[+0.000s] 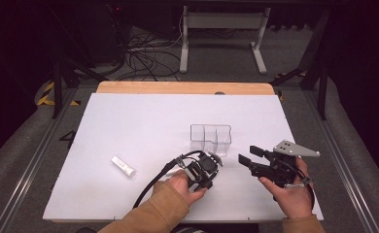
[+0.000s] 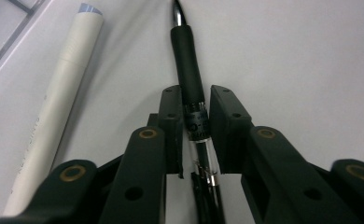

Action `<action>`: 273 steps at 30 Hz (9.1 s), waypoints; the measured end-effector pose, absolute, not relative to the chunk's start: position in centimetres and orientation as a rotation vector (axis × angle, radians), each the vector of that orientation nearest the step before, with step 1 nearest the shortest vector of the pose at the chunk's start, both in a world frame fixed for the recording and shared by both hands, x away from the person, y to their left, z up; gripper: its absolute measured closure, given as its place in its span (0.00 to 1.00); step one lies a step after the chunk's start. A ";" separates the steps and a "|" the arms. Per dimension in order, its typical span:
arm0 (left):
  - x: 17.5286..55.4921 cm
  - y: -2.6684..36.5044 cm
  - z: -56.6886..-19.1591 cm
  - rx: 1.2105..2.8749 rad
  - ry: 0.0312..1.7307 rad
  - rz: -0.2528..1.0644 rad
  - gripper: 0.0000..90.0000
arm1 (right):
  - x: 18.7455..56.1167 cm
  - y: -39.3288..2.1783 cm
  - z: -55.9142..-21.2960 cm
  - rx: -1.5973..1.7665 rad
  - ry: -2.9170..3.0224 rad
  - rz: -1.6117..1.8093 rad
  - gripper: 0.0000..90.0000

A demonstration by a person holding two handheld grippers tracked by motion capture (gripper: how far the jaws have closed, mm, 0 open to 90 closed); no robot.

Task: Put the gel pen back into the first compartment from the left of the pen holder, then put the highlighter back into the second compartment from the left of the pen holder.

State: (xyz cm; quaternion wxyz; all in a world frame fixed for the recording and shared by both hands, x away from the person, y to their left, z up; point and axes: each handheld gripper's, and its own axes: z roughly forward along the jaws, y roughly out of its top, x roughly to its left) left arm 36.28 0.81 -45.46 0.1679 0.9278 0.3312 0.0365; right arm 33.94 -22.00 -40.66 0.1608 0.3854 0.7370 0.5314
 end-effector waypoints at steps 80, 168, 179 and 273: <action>38.5 9.3 -35.6 1.896 0.693 0.188 0.88 | 33.8 -22.8 -40.4 1.091 2.075 1.534 0.47; 45.3 10.5 -42.6 1.714 0.566 0.278 0.88 | 34.1 -22.6 -40.9 1.091 2.100 1.518 0.47; 45.1 10.3 -43.0 1.745 0.569 0.268 0.88 | 34.1 -22.6 -40.9 1.092 2.099 1.519 0.47; 41.5 7.9 -44.2 2.677 0.542 0.118 0.57 | 34.0 -22.7 -41.0 1.104 2.101 1.500 0.46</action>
